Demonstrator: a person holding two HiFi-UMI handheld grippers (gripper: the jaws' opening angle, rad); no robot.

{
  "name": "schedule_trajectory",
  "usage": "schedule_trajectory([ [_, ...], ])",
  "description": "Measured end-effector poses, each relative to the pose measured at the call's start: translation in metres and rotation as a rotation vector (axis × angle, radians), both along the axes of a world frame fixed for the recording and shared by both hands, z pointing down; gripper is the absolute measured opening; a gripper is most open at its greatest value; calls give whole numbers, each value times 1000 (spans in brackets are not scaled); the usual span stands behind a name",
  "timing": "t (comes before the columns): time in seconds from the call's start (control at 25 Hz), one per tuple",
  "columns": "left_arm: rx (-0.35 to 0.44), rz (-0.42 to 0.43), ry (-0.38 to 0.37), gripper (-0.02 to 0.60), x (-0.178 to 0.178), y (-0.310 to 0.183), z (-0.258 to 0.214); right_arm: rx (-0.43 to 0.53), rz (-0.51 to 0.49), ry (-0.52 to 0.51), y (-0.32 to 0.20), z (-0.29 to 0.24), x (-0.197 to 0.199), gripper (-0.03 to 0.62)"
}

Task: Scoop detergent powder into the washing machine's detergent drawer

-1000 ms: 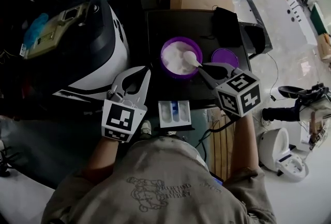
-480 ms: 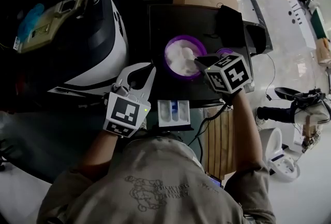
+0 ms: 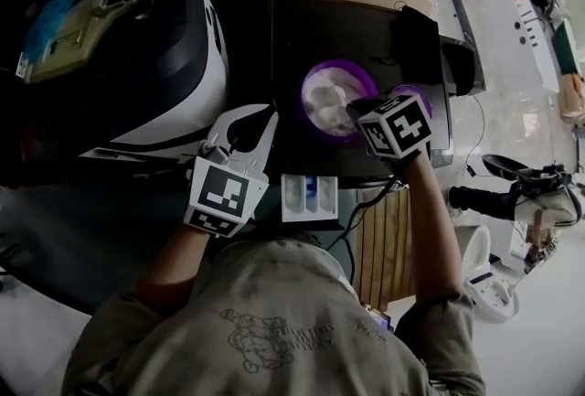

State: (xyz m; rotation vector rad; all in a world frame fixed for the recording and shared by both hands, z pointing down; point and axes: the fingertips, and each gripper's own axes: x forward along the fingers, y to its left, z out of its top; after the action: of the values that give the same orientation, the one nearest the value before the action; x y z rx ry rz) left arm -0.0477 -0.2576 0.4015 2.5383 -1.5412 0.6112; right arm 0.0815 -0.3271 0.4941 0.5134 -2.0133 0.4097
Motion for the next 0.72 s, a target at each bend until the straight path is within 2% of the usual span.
schedule_trajectory([
  [0.36, -27, -4, 13, 0, -11, 0, 10, -77, -26, 2, 7, 3, -10, 34],
  [0.72, -38, 10, 10, 0, -14, 5, 13, -202, -1, -105, 18, 6, -22, 34],
])
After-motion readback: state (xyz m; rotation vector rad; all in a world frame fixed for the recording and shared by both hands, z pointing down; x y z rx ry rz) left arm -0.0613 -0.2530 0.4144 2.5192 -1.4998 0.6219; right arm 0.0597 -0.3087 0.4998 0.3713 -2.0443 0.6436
